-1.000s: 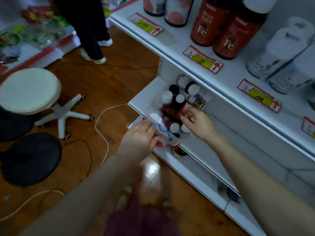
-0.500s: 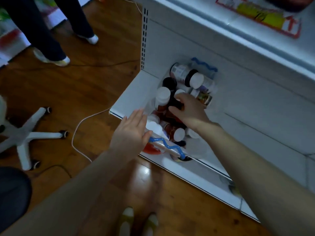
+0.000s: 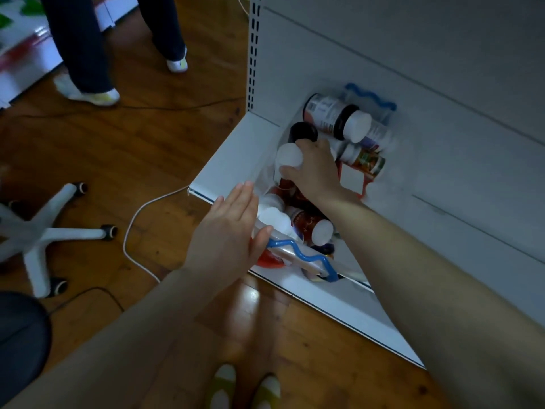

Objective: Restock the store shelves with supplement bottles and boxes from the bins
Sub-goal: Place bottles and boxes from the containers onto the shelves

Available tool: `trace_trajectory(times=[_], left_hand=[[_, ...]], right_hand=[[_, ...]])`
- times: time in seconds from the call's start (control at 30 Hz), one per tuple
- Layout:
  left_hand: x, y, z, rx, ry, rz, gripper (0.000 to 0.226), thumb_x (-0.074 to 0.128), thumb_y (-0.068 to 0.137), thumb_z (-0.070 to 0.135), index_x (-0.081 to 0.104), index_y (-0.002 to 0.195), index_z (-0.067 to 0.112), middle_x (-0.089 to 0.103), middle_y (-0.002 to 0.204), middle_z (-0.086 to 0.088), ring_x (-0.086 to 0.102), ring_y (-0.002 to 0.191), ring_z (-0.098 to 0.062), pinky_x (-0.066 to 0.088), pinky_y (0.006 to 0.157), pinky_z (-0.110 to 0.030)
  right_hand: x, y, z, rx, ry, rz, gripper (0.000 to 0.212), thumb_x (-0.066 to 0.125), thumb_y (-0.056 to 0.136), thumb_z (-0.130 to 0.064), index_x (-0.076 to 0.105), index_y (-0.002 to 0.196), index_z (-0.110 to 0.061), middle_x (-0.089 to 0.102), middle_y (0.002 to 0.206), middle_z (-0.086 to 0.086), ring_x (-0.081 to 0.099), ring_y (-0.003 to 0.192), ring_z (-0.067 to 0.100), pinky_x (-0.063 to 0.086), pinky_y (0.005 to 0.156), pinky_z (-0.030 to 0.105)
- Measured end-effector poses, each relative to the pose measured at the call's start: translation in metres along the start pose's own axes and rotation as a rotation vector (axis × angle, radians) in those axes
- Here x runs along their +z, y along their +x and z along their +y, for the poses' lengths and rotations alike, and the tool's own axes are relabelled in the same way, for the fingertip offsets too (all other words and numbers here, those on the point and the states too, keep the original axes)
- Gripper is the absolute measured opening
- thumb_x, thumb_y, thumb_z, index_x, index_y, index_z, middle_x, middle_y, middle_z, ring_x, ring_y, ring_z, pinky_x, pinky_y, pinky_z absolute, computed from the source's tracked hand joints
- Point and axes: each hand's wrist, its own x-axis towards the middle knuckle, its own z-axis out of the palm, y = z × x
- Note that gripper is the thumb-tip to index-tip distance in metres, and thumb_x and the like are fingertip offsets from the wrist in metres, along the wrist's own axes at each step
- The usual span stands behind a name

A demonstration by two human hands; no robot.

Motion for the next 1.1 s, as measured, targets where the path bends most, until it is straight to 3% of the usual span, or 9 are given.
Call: trace_trajectory(times=[0.17, 0.33, 0.47, 0.53, 0.63, 0.7, 0.83, 1.0, 1.1], left_hand=[[0.0, -0.002, 0.001, 0.001, -0.009, 0.02, 0.058, 0.035, 0.089, 0.039, 0.06, 0.116, -0.006, 0.057, 0.125, -0.022, 0.055, 0.116, -0.034, 0.045, 0.091, -0.051], [0.0, -0.004, 0.0, 0.02, -0.065, 0.026, 0.056, 0.038, 0.09, 0.037, 0.058, 0.119, -0.006, 0.053, 0.13, -0.023, 0.051, 0.121, -0.035, 0.044, 0.095, -0.051], [-0.002, 0.005, 0.005, 0.06, -0.122, 0.051, 0.053, 0.042, 0.09, 0.033, 0.054, 0.123, -0.007, 0.048, 0.134, -0.024, 0.046, 0.126, -0.036, 0.036, 0.101, -0.049], [-0.007, 0.022, 0.013, 0.049, -0.183, 0.033, 0.053, 0.047, 0.091, 0.032, 0.048, 0.13, -0.003, 0.042, 0.141, -0.021, 0.039, 0.131, -0.035, 0.029, 0.105, -0.043], [-0.006, 0.055, 0.023, 0.065, -0.225, 0.011, 0.062, 0.045, 0.087, 0.04, 0.044, 0.134, -0.001, 0.04, 0.142, -0.022, 0.04, 0.129, -0.039, 0.035, 0.102, -0.045], [-0.001, 0.081, 0.031, 0.079, -0.256, 0.014, 0.068, 0.043, 0.087, 0.045, 0.039, 0.138, 0.0, 0.036, 0.144, -0.021, 0.037, 0.132, -0.037, 0.034, 0.104, -0.042], [0.013, 0.137, 0.043, 0.028, -0.309, -0.019, 0.068, 0.055, 0.092, 0.032, 0.023, 0.146, 0.007, 0.021, 0.153, -0.011, 0.021, 0.141, -0.024, 0.018, 0.111, -0.028], [0.027, 0.181, 0.05, 0.046, -0.355, -0.001, 0.075, 0.065, 0.085, 0.027, 0.024, 0.145, 0.007, 0.022, 0.153, -0.012, 0.026, 0.138, -0.027, 0.024, 0.109, -0.033], [0.031, 0.194, 0.057, 0.081, -0.321, -0.047, 0.082, 0.066, 0.084, 0.027, 0.017, 0.148, 0.009, 0.013, 0.156, -0.009, 0.014, 0.142, -0.026, 0.018, 0.112, -0.037]], right_hand=[[-0.005, -0.018, 0.005, -0.005, 0.153, -0.02, 0.05, 0.064, 0.085, -0.021, 0.042, 0.127, -0.004, 0.048, 0.127, 0.013, 0.046, 0.117, 0.024, 0.035, 0.088, 0.025], [-0.032, -0.05, 0.01, 0.087, 0.293, 0.131, 0.051, 0.067, 0.082, -0.026, 0.046, 0.126, -0.009, 0.053, 0.124, 0.007, 0.05, 0.111, 0.017, 0.04, 0.09, 0.023], [-0.062, -0.086, 0.021, 0.146, 0.402, 0.225, 0.046, 0.069, 0.08, -0.022, 0.051, 0.121, -0.013, 0.055, 0.116, -0.002, 0.051, 0.099, 0.007, 0.042, 0.076, 0.002], [-0.072, -0.101, 0.027, 0.169, 0.455, 0.251, 0.043, 0.071, 0.077, -0.021, 0.054, 0.116, -0.015, 0.056, 0.115, -0.003, 0.054, 0.099, 0.008, 0.049, 0.084, 0.015], [-0.08, -0.121, 0.035, 0.197, 0.45, 0.284, 0.044, 0.074, 0.074, -0.02, 0.055, 0.114, -0.016, 0.058, 0.114, 0.0, 0.057, 0.101, 0.01, 0.051, 0.089, 0.032], [-0.081, -0.131, 0.041, 0.199, 0.421, 0.304, 0.048, 0.074, 0.073, -0.019, 0.056, 0.117, -0.013, 0.059, 0.117, 0.003, 0.056, 0.103, 0.012, 0.051, 0.089, 0.033], [-0.076, -0.145, 0.053, 0.167, 0.369, 0.334, 0.051, 0.075, 0.074, -0.022, 0.056, 0.119, -0.01, 0.059, 0.119, 0.005, 0.056, 0.108, 0.018, 0.05, 0.09, 0.04], [-0.072, -0.15, 0.06, 0.164, 0.381, 0.332, 0.054, 0.075, 0.074, -0.024, 0.054, 0.121, -0.01, 0.058, 0.12, 0.005, 0.055, 0.11, 0.017, 0.049, 0.092, 0.039], [-0.074, -0.151, 0.061, 0.158, 0.389, 0.327, 0.053, 0.074, 0.075, -0.026, 0.054, 0.122, -0.011, 0.058, 0.121, 0.004, 0.054, 0.11, 0.016, 0.049, 0.093, 0.036]])
